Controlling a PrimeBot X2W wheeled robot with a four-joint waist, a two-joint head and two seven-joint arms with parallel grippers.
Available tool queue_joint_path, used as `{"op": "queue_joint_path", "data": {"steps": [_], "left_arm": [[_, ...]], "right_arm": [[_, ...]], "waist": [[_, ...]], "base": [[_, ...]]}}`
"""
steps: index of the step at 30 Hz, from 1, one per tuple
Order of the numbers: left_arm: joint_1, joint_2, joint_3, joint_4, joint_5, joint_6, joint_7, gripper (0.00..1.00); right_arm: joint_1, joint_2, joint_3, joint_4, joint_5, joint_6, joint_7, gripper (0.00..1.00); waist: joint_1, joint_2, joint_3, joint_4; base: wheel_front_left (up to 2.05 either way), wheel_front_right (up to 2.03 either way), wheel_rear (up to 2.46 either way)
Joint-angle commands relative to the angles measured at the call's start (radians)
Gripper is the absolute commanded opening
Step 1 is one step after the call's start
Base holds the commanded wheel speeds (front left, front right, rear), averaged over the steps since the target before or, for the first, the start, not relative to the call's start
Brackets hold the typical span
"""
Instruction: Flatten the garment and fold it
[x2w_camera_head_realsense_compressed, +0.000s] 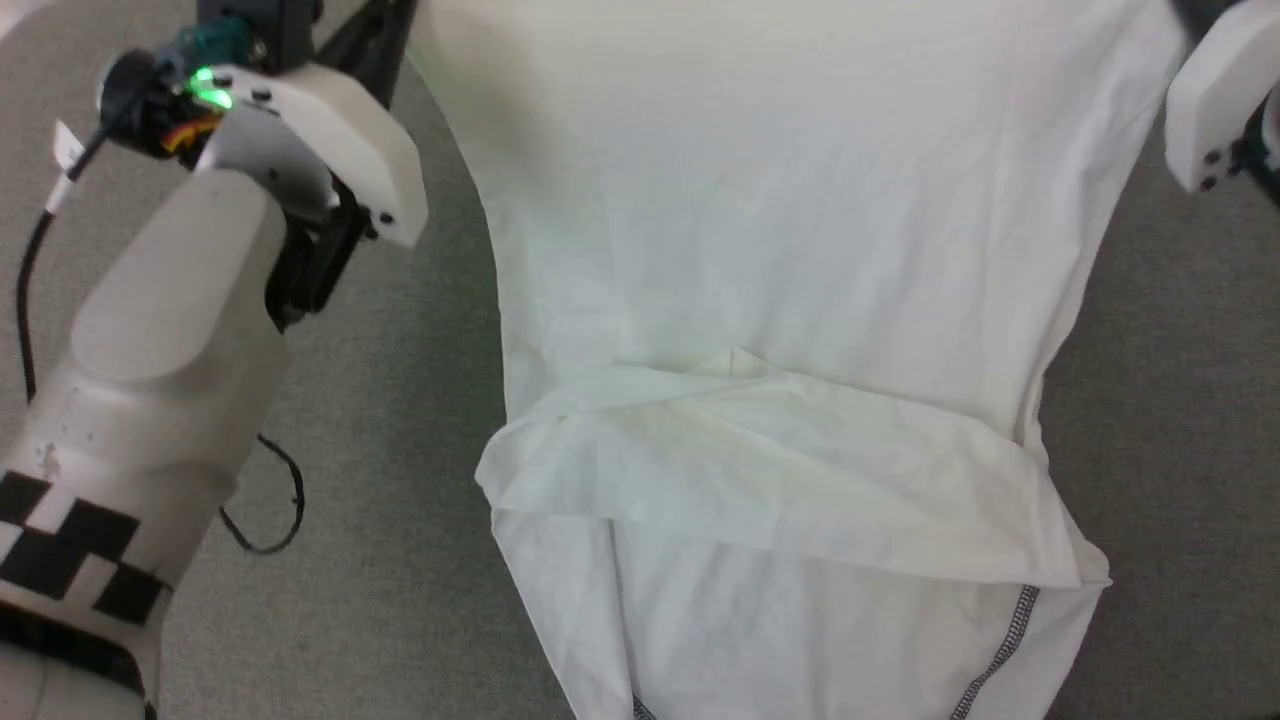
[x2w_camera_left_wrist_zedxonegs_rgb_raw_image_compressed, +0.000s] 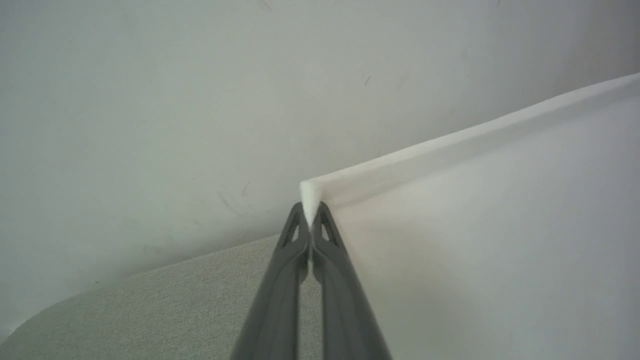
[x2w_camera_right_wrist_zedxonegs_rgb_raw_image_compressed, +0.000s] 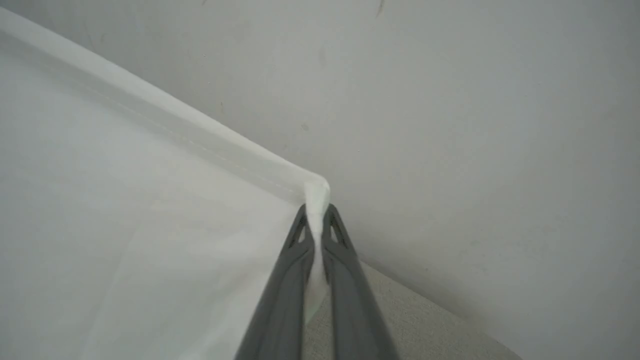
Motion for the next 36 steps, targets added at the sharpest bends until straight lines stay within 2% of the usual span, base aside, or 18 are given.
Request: {"op": "queue_joint_path", "data": {"steps": [1,5,9,15,19,23,30,36], "left_arm": [[0.031,0.005,-0.005,0.001,0.004,-0.003,-0.01,0.0],[0.12,0.024,-0.03,-0.053,0.003,-0.004,-0.018,0.0],[0.251,0.068,-0.057,-0.173,-0.007,0.013,0.002,0.0],[0.499,0.203,-0.101,-0.445,-0.037,0.091,0.099,0.0],[0.648,0.298,-0.121,-0.619,-0.062,0.159,0.155,0.0],[0.76,0.361,-0.139,-0.73,-0.09,0.204,0.187,0.0],[0.86,0.401,-0.181,-0.803,-0.109,0.229,0.218,0.0],[0.881,0.385,-0.231,-0.778,-0.092,0.209,0.233,0.0]], "right_arm": [[0.035,0.001,0.002,0.009,0.016,-0.003,-0.021,0.0],[0.126,-0.005,0.013,-0.009,0.063,-0.003,-0.077,0.0],[0.242,-0.035,0.022,-0.071,0.118,-0.003,-0.103,0.0],[0.458,-0.095,0.002,-0.257,0.224,-0.003,-0.059,0.0],[0.619,-0.146,-0.028,-0.401,0.265,-0.003,0.017,0.0],[0.772,-0.191,-0.063,-0.533,0.27,-0.003,0.113,0.0],[0.991,-0.239,-0.168,-0.723,0.29,-0.003,0.287,0.0],[1.133,-0.235,-0.253,-0.84,0.301,-0.003,0.404,0.0]], "waist": [[0.0001,-0.0001,-0.051,-0.01],[0.0001,-0.0001,-0.116,-0.006],[0.0001,-0.0001,-0.189,-0.002],[0.0001,-0.0001,-0.272,-0.009],[0.0001,-0.0001,-0.299,-0.013],[0.0001,-0.0001,-0.31,-0.015],[0.0001,-0.0001,-0.316,-0.007],[0.0001,-0.0001,-0.305,0.003]], "base": [[0.0,0.0,0.0],[0.0,0.0,0.0],[0.0,0.0,0.0],[0.0,0.0,0.0],[0.0,0.0,0.0],[0.0,0.0,0.0],[0.0,0.0,0.0],[0.0,0.0,0.0]]}}
